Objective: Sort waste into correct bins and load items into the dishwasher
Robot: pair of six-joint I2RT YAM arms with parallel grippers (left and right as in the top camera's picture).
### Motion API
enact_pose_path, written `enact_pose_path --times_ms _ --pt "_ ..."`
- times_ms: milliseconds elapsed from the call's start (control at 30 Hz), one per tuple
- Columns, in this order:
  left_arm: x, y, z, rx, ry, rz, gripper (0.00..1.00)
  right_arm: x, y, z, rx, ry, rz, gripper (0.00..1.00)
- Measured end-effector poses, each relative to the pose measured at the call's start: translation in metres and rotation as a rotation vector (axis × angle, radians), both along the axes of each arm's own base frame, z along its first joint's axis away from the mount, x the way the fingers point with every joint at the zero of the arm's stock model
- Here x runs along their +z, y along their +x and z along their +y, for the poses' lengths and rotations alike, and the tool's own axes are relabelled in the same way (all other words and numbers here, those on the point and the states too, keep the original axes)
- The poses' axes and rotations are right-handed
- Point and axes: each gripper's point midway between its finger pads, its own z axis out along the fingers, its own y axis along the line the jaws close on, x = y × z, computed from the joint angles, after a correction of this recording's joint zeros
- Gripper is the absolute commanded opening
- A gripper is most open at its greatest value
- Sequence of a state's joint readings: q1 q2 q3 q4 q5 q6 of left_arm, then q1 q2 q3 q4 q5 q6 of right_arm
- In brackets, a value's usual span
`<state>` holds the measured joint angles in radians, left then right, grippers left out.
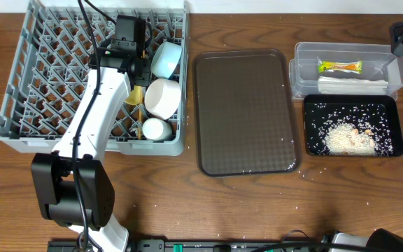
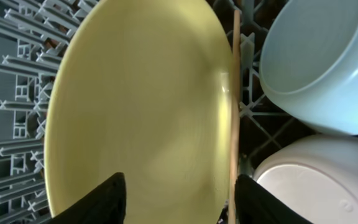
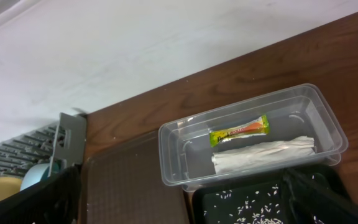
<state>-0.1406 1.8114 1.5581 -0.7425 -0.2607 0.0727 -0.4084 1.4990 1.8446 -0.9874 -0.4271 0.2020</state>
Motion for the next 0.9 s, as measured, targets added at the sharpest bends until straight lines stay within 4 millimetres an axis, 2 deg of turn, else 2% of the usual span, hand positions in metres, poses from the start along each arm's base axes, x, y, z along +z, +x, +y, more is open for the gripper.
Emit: enact_pose_path --times_ms 133,267,333,433,467,500,567,700,900 --pt "-0.001 -0.007 0.001 0.051 -0.025 0.011 0.58 0.0 0.0 0.0 0.0 0.0 0.0 0.99" --pt "0.01 -0.03 -0.001 0.125 -0.093 0.032 0.58 0.0 0.0 0.0 0.0 0.0 0.0 0.99" --pt "0.028 -0.044 -0.004 0.141 -0.14 0.015 0.58 0.0 0.0 0.0 0.0 0.0 0.0 0.99" --pt "0.065 -0.07 -0.008 0.143 -0.209 -0.037 0.6 0.0 0.0 0.0 0.0 0.0 0.0 0.99" --pt "0.078 -0.081 -0.01 0.138 -0.23 -0.053 0.74 0.0 0.0 0.0 0.0 0.0 0.0 0.99" --pt "0.091 -0.094 -0.011 0.129 -0.247 -0.067 0.84 0.0 0.0 0.0 0.0 0.0 0.0 0.99" --pt "0.114 -0.119 -0.011 0.131 -0.288 -0.105 0.84 0.0 0.0 0.0 0.0 0.001 0.001 0.99" --pt "0.138 -0.158 -0.009 0.119 -0.315 -0.137 0.85 0.0 0.0 0.0 0.0 0.0 0.0 0.99" --pt "0.167 -0.183 -0.008 0.096 -0.348 -0.24 0.91 0.0 0.0 0.0 0.0 0.0 0.0 0.99"
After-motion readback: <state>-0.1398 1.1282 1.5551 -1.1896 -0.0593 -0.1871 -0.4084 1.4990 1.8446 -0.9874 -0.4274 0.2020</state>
